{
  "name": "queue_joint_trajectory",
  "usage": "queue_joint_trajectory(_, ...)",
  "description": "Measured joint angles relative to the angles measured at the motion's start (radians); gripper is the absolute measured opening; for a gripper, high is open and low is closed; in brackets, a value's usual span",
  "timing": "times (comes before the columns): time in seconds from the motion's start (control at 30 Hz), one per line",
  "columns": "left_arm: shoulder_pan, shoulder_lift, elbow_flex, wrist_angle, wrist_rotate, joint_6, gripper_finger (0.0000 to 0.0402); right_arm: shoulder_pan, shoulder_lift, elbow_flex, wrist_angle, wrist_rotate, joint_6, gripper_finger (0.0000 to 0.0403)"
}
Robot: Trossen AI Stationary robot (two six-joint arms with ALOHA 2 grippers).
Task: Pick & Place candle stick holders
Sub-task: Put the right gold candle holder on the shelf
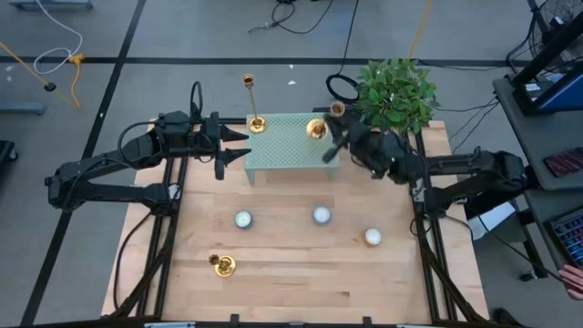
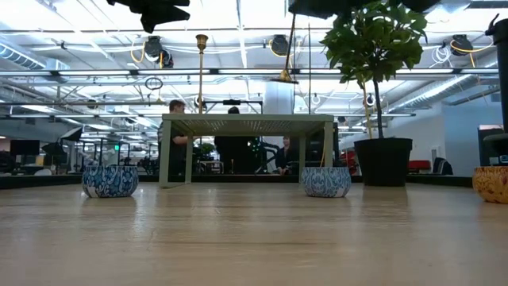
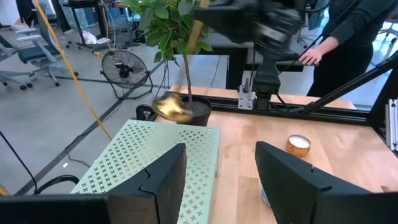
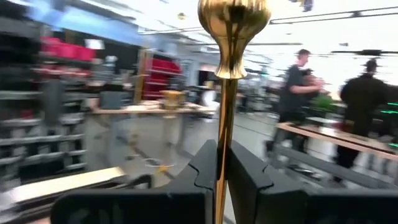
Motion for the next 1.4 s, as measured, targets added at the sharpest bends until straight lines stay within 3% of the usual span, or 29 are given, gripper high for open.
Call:
queue_joint_trajectory(0.23,0.0,0.0,0.0,0.0,0.0,0.0,0.02,-0.149,0.06,0.001,-0.029,-0.073,0.089,0.001)
queue_joint_trajectory(0.47,0.0,0.0,0.0,0.0,0.0,0.0,0.02,-0.215,0.138,0.0,-0.011,-0.105,0.123,0.001)
queue_joint_trajectory(0.87,0.0,0.0,0.0,-0.006,0.0,0.0,0.02,-0.264,0.207,0.0,0.019,-0.101,0.183,0.0012)
queue_joint_trajectory(1.4,0.0,0.0,0.0,-0.021,0.0,-0.001,0.02,-0.264,0.207,0.0,0.026,-0.102,0.183,0.0029)
